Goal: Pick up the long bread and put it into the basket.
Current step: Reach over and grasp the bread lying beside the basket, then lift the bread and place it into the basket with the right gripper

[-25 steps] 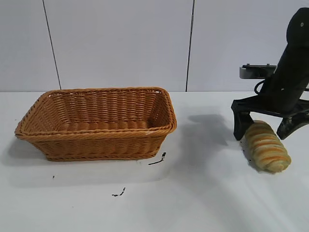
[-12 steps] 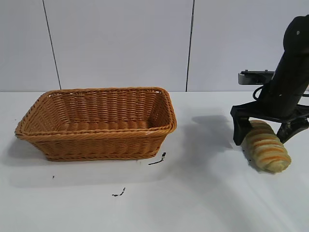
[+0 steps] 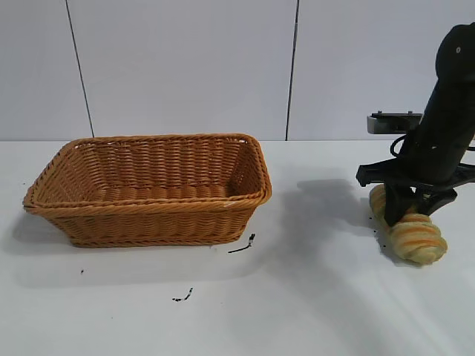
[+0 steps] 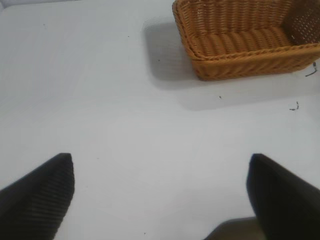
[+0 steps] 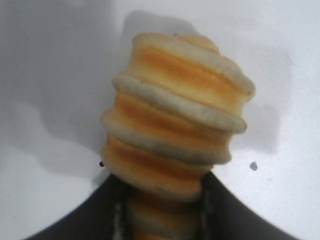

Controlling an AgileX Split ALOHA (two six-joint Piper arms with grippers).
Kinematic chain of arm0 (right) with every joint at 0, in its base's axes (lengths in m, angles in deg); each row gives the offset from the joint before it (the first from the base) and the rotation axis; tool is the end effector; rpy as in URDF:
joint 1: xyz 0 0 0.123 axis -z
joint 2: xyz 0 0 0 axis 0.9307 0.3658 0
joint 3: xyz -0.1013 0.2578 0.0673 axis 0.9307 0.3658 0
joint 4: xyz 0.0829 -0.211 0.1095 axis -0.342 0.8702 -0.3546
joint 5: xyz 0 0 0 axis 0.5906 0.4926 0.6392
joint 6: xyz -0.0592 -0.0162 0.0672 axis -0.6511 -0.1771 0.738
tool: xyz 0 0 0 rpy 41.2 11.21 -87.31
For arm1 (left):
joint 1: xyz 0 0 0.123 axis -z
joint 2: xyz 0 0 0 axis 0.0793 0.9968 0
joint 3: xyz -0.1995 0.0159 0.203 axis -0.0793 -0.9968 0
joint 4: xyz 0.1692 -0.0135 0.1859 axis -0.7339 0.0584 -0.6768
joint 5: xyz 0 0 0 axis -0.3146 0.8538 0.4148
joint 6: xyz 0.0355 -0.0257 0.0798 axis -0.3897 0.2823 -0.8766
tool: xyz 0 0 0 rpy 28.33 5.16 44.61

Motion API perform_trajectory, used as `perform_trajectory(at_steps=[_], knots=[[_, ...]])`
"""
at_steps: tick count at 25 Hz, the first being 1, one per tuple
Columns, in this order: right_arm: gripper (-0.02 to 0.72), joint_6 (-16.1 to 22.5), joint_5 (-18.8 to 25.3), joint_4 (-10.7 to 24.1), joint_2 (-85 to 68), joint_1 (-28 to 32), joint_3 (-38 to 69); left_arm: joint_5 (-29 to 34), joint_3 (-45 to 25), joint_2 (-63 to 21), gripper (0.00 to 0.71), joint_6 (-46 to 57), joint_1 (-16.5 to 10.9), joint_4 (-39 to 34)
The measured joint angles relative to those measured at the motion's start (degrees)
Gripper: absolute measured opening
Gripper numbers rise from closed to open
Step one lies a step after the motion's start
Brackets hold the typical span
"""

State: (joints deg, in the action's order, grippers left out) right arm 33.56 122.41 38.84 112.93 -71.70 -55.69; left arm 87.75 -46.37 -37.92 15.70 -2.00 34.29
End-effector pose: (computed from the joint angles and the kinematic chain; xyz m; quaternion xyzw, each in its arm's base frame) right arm 0.3996 0.0267 0.1310 -0.0189 0.9956 0.0290 0.0867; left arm -0.0065 0.0003 0.2774 0.0486 0.8522 0.0066 0.5209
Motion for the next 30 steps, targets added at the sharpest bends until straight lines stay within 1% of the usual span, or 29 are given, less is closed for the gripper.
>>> perform_trajectory(at_steps=[5, 9, 13, 17, 20, 22, 27, 29, 30], knots=[[0.146, -0.27, 9.35, 0.0, -4.39, 0.0, -8.39, 0.0, 0.0, 0.0, 0.696, 0.0, 0.0, 0.0], [0.146, -0.29, 16.95, 0.0, -5.77, -0.15, -18.26, 0.0, 0.0, 0.0, 0.696, 0.0, 0.0, 0.0], [0.146, -0.29, 21.07, 0.84, -5.77, -2.24, -25.88, 0.0, 0.0, 0.0, 0.696, 0.0, 0.0, 0.0], [0.144, -0.34, 22.03, 1.84, -5.34, -6.85, -31.78, 0.0, 0.0, 0.0, 0.696, 0.0, 0.0, 0.0], [0.144, -1.68, 22.85, 2.04, -3.43, -11.05, -36.42, 0.0, 0.0, 0.0, 0.696, 0.0, 0.0, 0.0], [0.144, -4.02, 22.91, 2.04, -1.33, -14.07, -39.51, 0.0, 0.0, 0.0, 0.696, 0.0, 0.0, 0.0], [0.144, -11.83, 22.93, 1.98, 4.8, -22.4, -46.16, 0.0, 0.0, 0.0, 0.696, 0.0, 0.0, 0.0], [0.144, -15.29, 22.1, 1.93, 6.61, -25.32, -47.03, 0.0, 0.0, 0.0, 0.696, 0.0, 0.0, 0.0], [0.144, -17.23, 20.95, 1.98, 7.34, -26.75, -47.01, 0.0, 0.0, 0.0, 0.696, 0.0, 0.0, 0.0]])
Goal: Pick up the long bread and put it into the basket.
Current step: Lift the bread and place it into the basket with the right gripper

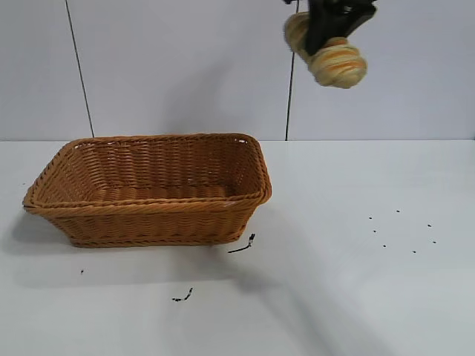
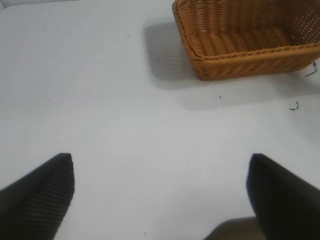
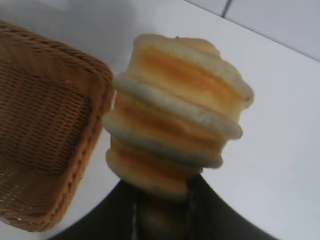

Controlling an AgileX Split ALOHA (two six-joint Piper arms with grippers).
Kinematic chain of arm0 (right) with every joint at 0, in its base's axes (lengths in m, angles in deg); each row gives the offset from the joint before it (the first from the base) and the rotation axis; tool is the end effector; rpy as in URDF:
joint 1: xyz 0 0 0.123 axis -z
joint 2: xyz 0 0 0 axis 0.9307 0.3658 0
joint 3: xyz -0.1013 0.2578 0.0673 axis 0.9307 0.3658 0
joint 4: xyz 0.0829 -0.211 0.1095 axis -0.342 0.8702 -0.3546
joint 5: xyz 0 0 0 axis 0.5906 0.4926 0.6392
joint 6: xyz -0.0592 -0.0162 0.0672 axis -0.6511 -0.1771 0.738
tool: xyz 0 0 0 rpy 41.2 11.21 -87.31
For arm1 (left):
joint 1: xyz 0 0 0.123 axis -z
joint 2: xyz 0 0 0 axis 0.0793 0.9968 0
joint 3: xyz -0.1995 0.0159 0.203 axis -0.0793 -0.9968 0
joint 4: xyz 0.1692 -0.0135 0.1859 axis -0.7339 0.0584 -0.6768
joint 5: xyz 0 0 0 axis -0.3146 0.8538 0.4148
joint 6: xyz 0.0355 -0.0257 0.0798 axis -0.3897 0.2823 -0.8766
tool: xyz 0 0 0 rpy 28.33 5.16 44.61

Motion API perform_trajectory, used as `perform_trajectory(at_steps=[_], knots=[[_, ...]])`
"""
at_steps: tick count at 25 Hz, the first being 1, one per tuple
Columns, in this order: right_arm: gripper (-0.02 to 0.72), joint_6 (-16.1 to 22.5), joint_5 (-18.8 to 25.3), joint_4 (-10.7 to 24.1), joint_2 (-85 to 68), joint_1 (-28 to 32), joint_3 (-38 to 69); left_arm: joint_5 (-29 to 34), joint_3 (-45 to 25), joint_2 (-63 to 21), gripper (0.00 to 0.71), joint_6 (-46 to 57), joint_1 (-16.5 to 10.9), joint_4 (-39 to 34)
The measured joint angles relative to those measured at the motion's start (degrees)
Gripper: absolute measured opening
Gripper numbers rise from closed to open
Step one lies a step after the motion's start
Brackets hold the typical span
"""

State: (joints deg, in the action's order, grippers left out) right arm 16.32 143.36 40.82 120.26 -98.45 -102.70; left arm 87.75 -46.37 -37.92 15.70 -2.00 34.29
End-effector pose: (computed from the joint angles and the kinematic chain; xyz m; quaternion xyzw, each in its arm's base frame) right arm 0.4235 0.2474 0.2845 -0.3983 0.8829 0.0430 0.2450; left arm -0.0065 0.0003 0.2774 0.0486 0.8522 0.0066 0.5209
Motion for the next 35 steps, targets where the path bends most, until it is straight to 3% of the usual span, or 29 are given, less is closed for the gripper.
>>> perform_trajectory(at_steps=[7, 11, 14, 21, 24, 26, 31, 35], knots=[[0.144, -16.83, -11.18, 0.11, 4.81, -7.0, -0.07, 0.0, 0.0, 0.0, 0.696, 0.0, 0.0, 0.0], [0.144, -26.3, -13.19, -1.06, 7.5, -8.6, -0.07, 0.0, 0.0, 0.0, 0.696, 0.0, 0.0, 0.0], [0.144, -30.47, -14.0, -2.61, 9.76, -8.66, -0.07, 0.0, 0.0, 0.0, 0.696, 0.0, 0.0, 0.0], [0.146, -32.14, -15.53, -3.05, 13.41, -8.66, -0.07, 0.0, 0.0, 0.0, 0.696, 0.0, 0.0, 0.0], [0.179, -32.14, -16.02, -3.12, 13.52, -8.66, -0.07, 0.0, 0.0, 0.0, 0.696, 0.0, 0.0, 0.0], [0.26, -32.14, -16.03, -3.18, 13.52, -8.66, -0.07, 0.0, 0.0, 0.0, 0.696, 0.0, 0.0, 0.0], [0.604, -31.77, -16.21, -3.47, 13.52, -8.6, -0.07, 0.0, 0.0, 0.0, 0.696, 0.0, 0.0, 0.0], [0.675, -29.19, -16.26, -3.84, 13.52, -8.56, -0.07, 0.0, 0.0, 0.0, 0.696, 0.0, 0.0, 0.0]])
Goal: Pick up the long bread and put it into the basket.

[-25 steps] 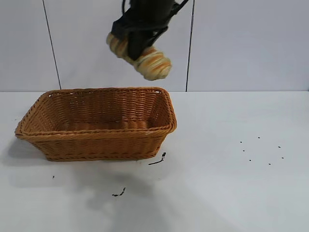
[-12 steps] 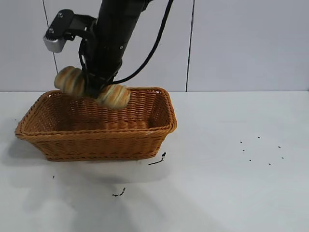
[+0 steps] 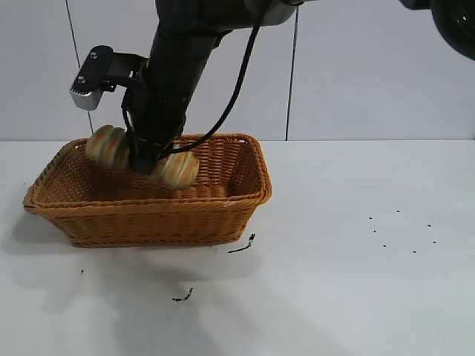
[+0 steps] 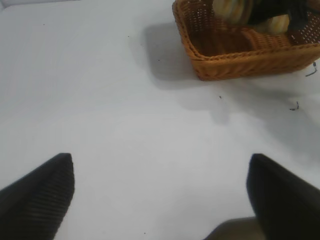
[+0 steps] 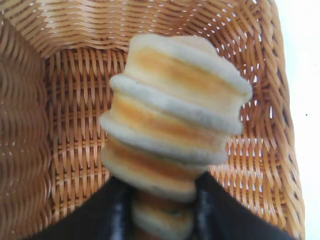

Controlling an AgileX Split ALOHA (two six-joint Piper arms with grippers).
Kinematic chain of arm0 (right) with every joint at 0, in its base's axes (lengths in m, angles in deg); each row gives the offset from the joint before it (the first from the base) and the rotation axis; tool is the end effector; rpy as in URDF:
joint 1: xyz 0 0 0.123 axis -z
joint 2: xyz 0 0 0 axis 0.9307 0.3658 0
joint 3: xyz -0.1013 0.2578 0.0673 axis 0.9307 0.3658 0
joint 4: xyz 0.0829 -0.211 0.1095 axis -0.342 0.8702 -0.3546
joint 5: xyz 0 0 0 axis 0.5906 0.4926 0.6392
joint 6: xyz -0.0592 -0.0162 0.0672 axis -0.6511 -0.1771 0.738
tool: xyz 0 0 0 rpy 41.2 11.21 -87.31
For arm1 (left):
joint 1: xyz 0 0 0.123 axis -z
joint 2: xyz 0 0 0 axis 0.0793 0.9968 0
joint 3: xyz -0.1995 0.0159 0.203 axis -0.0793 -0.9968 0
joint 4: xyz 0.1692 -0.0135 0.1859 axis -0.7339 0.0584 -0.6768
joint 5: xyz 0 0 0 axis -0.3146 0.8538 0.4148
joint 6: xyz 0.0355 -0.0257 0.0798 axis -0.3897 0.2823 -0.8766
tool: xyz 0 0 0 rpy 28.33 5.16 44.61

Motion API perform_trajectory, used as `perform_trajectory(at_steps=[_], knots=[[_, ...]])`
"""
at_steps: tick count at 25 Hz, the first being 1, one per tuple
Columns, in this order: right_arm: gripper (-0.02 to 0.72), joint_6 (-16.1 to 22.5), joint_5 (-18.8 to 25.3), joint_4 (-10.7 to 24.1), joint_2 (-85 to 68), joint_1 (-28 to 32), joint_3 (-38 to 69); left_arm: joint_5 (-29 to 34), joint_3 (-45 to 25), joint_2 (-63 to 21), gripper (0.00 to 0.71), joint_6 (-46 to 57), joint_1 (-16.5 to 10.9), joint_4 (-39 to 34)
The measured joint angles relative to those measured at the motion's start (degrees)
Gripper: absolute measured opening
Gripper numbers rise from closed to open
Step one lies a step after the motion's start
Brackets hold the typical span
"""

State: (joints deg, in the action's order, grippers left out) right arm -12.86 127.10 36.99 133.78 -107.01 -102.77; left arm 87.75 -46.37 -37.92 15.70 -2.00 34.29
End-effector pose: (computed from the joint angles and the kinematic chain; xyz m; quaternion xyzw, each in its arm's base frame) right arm 0.4171 0.3407 0.1762 -0.6430 0.7146 0.0247 0.2744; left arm -0.0065 0.0003 0.2774 0.0486 0.8522 0.0066 0.5209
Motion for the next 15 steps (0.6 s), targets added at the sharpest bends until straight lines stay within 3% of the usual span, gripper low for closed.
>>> perform_trajectory(at_steps=[4, 10, 12, 15], knots=[[0.681, 7.7, 0.5, -0.24, -1.22, 0.7, 0.0, 0.0, 0.0, 0.0, 0.696, 0.0, 0.0, 0.0], [0.681, 35.42, 1.75, 2.19, -7.29, 3.63, 0.0, 0.0, 0.0, 0.0, 0.696, 0.0, 0.0, 0.0], [0.678, 41.79, 3.73, 2.59, -8.86, 5.4, -0.12, 0.0, 0.0, 0.0, 0.696, 0.0, 0.0, 0.0], [0.673, 45.8, 6.17, 2.79, -9.4, 8.59, -0.12, 0.0, 0.0, 0.0, 0.696, 0.0, 0.0, 0.0]])
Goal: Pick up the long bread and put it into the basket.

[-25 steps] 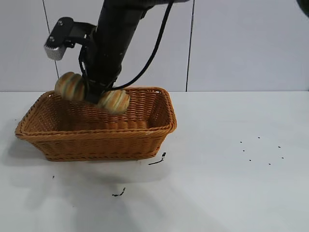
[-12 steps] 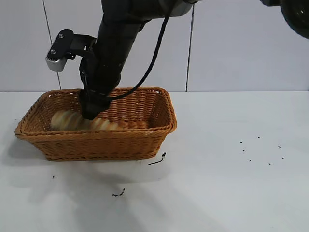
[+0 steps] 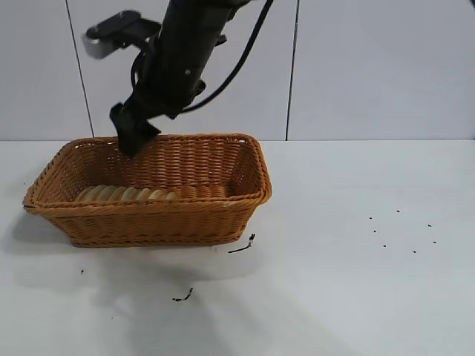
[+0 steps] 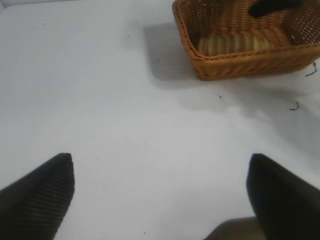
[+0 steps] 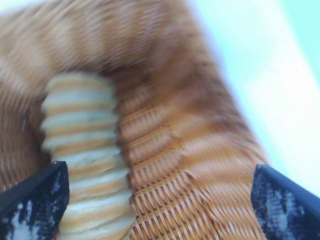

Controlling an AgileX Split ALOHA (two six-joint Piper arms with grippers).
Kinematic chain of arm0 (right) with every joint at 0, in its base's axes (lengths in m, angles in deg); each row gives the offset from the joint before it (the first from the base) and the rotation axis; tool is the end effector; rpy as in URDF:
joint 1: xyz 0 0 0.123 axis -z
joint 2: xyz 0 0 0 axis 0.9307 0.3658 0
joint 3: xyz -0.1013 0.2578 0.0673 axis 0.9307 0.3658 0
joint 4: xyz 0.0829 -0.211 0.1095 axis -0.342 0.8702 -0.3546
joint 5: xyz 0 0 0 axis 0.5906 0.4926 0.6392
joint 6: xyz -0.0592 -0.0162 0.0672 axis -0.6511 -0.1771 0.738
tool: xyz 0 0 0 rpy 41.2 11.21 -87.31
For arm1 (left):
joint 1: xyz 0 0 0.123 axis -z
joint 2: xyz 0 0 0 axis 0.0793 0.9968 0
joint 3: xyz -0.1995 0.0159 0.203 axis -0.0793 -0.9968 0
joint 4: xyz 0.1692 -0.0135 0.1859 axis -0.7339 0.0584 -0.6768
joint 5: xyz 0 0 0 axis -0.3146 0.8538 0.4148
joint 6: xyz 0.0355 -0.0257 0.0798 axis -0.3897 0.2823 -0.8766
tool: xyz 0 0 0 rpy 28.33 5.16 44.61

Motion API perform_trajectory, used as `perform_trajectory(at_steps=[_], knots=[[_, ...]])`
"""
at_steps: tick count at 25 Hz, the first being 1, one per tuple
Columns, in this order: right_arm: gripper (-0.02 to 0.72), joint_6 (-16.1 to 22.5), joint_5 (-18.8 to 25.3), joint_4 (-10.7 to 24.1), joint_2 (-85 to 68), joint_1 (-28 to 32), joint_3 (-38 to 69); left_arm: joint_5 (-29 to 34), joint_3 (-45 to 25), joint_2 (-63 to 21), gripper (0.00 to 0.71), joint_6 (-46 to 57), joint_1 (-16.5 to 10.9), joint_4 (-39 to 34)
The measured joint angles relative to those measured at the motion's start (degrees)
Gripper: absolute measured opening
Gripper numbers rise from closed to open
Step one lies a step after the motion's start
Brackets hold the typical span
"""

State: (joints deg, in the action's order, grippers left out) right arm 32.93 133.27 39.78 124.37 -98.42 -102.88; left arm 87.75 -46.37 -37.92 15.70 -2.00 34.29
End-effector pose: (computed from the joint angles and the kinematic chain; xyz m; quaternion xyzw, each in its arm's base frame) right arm 0.4443 0.2603 0.2579 -0.2571 0.9184 0.0978 0.2845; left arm -0.0065 0.0003 0.2774 0.0486 0.8522 0.0066 0.5209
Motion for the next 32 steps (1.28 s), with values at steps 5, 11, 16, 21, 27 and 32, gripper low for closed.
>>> perform_trajectory(at_steps=[5, 11, 16, 21, 27, 32], knots=[[0.669, 0.84, 3.68, 0.0, 0.0, 7.08, 0.0, 0.0, 0.0, 0.0, 0.696, 0.0, 0.0, 0.0], [0.661, 0.84, 7.55, 0.77, 0.0, 17.41, 0.0, 0.0, 0.0, 0.0, 0.696, 0.0, 0.0, 0.0], [0.66, 0.84, 10.65, 1.11, -0.62, 24.54, 0.0, 0.0, 0.0, 0.0, 0.696, 0.0, 0.0, 0.0], [0.66, 1.0, 13.88, 1.25, -2.56, 28.1, 0.0, 0.0, 0.0, 0.0, 0.696, 0.0, 0.0, 0.0], [0.658, 1.0, 15.04, 2.35, -4.22, 28.25, 0.0, 0.0, 0.0, 0.0, 0.696, 0.0, 0.0, 0.0], [0.638, 1.33, 14.99, 3.97, -9.15, 28.25, 3.21, 0.0, 0.0, 0.0, 0.696, 0.0, 0.0, 0.0]])
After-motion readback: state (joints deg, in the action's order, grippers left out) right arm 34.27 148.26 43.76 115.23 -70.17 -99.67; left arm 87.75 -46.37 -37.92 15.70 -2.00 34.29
